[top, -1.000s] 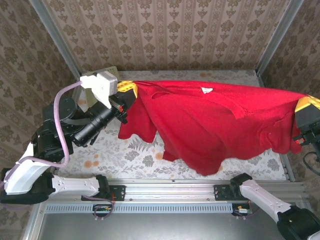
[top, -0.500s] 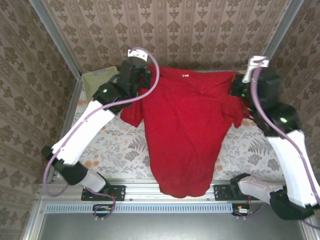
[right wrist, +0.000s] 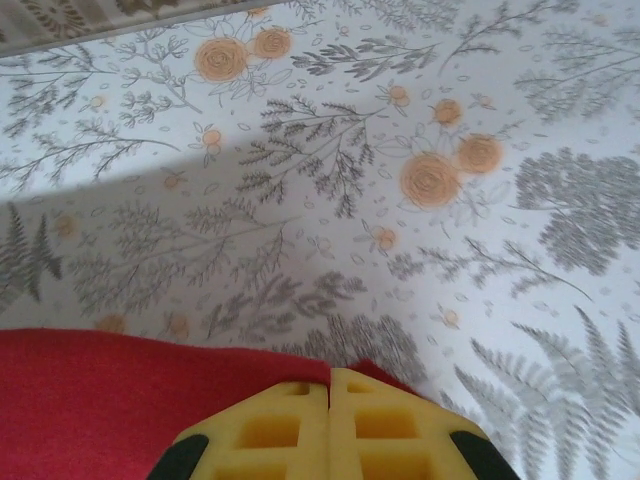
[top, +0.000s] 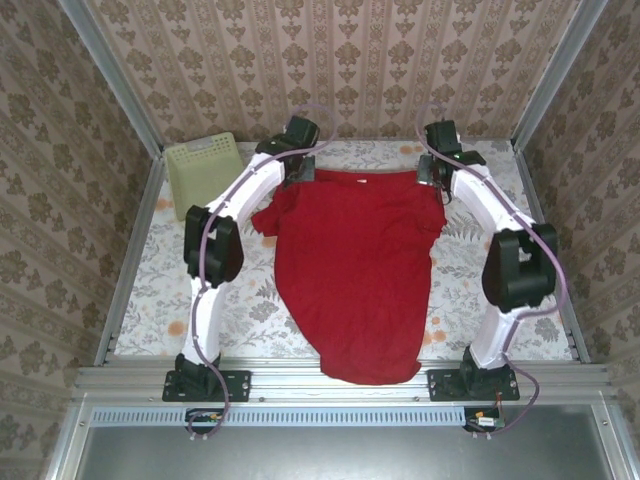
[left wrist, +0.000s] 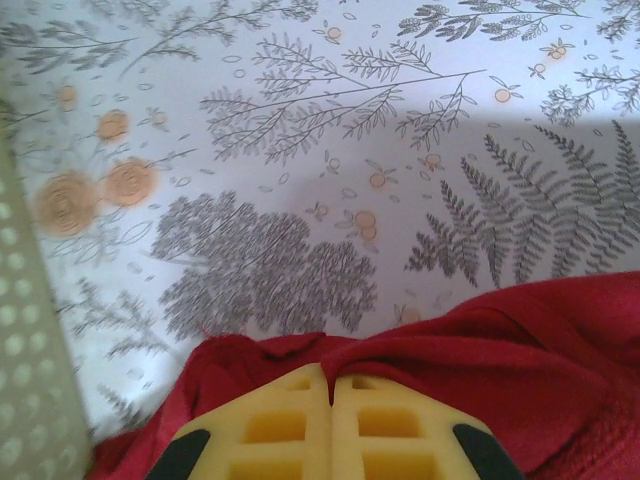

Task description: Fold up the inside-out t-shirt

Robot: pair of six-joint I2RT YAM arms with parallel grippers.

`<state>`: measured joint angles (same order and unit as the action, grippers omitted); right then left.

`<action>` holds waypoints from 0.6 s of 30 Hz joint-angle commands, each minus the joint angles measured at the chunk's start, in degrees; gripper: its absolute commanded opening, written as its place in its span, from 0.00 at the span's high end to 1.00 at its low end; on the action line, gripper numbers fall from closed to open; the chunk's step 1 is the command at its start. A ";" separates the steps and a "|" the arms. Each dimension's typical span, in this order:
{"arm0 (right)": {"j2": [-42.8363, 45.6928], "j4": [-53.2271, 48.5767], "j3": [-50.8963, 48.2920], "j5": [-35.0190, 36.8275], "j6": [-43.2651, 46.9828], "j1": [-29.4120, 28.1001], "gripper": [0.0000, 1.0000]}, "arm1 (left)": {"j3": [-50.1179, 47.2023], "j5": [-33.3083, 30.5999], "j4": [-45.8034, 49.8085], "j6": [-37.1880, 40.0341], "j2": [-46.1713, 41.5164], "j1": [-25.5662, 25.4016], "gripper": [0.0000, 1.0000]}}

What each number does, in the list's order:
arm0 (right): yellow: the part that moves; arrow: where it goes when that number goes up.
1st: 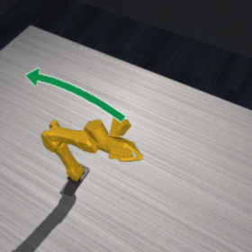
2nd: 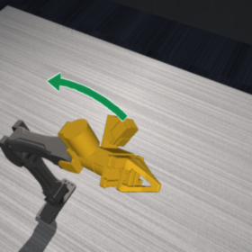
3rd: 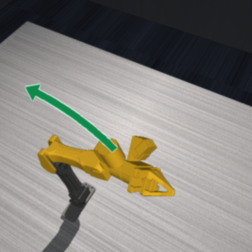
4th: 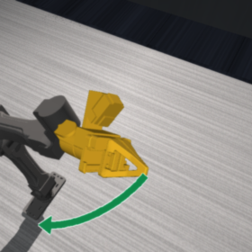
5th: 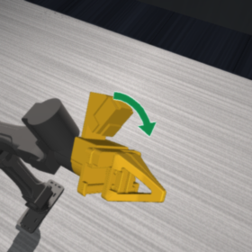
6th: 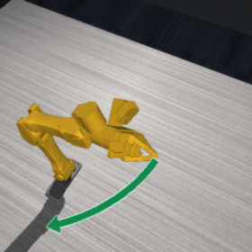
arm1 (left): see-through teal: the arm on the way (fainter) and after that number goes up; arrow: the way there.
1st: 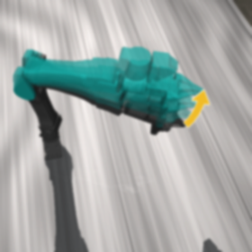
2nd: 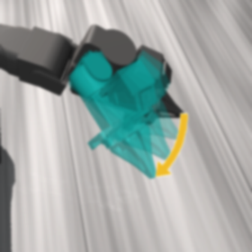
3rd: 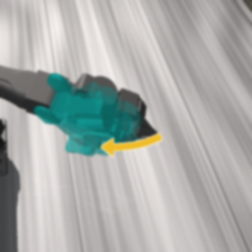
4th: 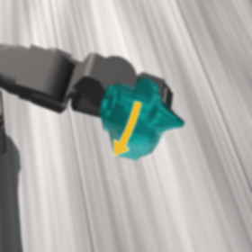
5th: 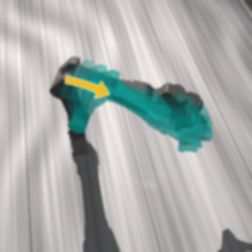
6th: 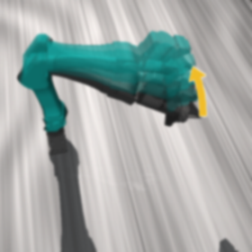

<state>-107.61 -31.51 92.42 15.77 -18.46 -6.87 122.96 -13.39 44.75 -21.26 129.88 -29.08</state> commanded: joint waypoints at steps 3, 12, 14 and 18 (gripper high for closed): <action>-8.50 -1.45 12.36 0.96 -1.54 1.61 1.00 | 13.20 1.24 4.66 -2.20 7.08 2.45 1.00; -22.50 -6.86 32.11 0.33 -1.54 3.87 1.00 | 23.54 2.66 2.31 -3.57 15.86 6.10 0.97; -25.31 -8.09 36.23 -0.25 -1.11 3.88 1.00 | 23.80 3.92 0.47 -3.27 16.86 6.40 0.91; -29.53 -10.58 43.47 -1.03 -0.25 3.89 0.67 | 26.64 5.93 -0.36 -1.95 18.68 6.72 0.60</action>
<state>-134.89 -37.91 131.00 15.07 -19.40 -3.16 145.97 -9.34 45.36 -23.73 146.85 -22.90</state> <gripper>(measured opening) 0.217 0.362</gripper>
